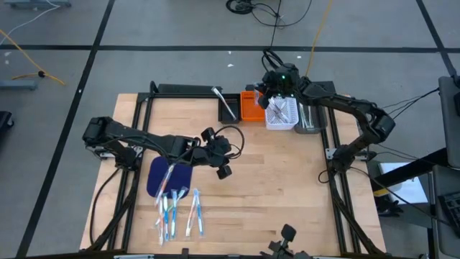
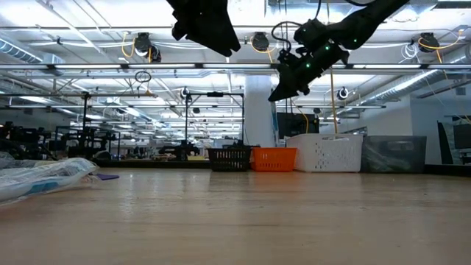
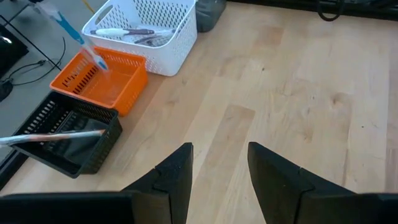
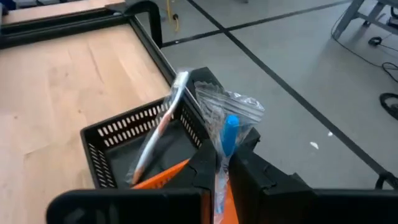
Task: Pick & Place Toothbrushes
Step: Put the blue toothbrush into the orange bin, then put the orange toothbrush into the black bin
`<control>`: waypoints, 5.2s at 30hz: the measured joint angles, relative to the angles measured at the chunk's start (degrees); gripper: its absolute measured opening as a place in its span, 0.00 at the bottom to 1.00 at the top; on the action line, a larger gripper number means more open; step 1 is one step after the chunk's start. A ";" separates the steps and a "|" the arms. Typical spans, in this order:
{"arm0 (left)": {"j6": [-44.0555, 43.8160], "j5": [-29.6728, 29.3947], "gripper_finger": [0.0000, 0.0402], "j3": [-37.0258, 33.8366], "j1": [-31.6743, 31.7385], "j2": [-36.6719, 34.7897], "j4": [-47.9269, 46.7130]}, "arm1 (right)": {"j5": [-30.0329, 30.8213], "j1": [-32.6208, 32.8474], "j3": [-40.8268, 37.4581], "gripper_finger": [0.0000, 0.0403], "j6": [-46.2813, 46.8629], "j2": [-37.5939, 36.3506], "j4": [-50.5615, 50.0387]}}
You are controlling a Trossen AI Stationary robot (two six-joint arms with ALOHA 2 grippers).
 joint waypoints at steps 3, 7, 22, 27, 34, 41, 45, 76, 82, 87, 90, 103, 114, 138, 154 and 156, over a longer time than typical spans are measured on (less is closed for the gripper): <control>0.01 -0.01 0.38 0.00 0.00 0.00 -0.20 | -0.06 -0.16 0.17 0.04 0.38 -0.21 -0.90; 0.02 -0.01 0.38 -0.21 0.00 0.00 -0.11 | -0.06 -0.16 0.15 0.04 0.13 -0.07 -3.31; -0.15 -0.01 0.38 -0.68 0.00 0.00 -0.15 | -0.30 0.10 0.07 0.04 1.42 -0.10 -7.80; -0.15 -0.01 0.38 -0.68 0.00 0.00 -0.11 | -0.30 0.37 0.07 0.04 2.21 -0.10 -7.98; -0.19 -0.01 0.38 -0.68 0.00 0.00 -0.11 | -0.30 0.37 0.07 0.05 2.31 -0.10 -8.18; -0.19 -0.01 0.38 -0.68 0.00 0.00 -0.13 | 0.02 0.37 0.04 0.13 2.34 -0.10 -7.49; -0.17 -0.01 0.38 -0.68 0.00 0.00 -0.12 | 1.45 0.36 0.04 0.22 2.05 -0.10 -7.19; -1.19 -0.04 0.38 -0.70 -0.22 0.00 -4.45 | 1.13 0.71 -1.60 0.38 2.12 5.45 0.11; -13.12 0.06 0.38 -0.70 -0.20 0.02 -15.13 | -7.10 1.71 -2.69 0.38 2.47 5.34 -0.14; -26.64 3.64 0.38 -0.70 -0.64 0.02 -25.77 | -9.28 4.94 -2.69 0.38 3.19 5.12 -0.45; -35.35 4.84 0.38 -0.77 -1.77 0.02 -34.33 | -9.30 7.62 -2.69 0.38 3.21 5.12 -0.51; -58.41 12.83 0.38 -12.10 -7.25 0.04 -41.93 | -9.30 22.89 -2.69 0.38 3.65 5.12 -6.11; -69.11 20.77 0.38 -18.90 -10.48 0.04 -42.04 | -9.26 29.75 -2.69 0.38 3.41 5.12 -6.04; -72.49 26.18 0.37 -28.17 -11.82 0.02 -32.72 | -9.15 30.38 -2.69 0.38 3.21 5.12 -6.01; -71.40 28.59 0.01 -26.40 -11.37 -0.79 -36.00 | -9.15 30.38 -2.69 0.38 3.17 5.12 -4.84; -71.41 27.06 0.01 -24.66 -11.37 -1.63 -38.84 | -9.15 30.38 -2.69 0.38 3.17 5.12 -4.57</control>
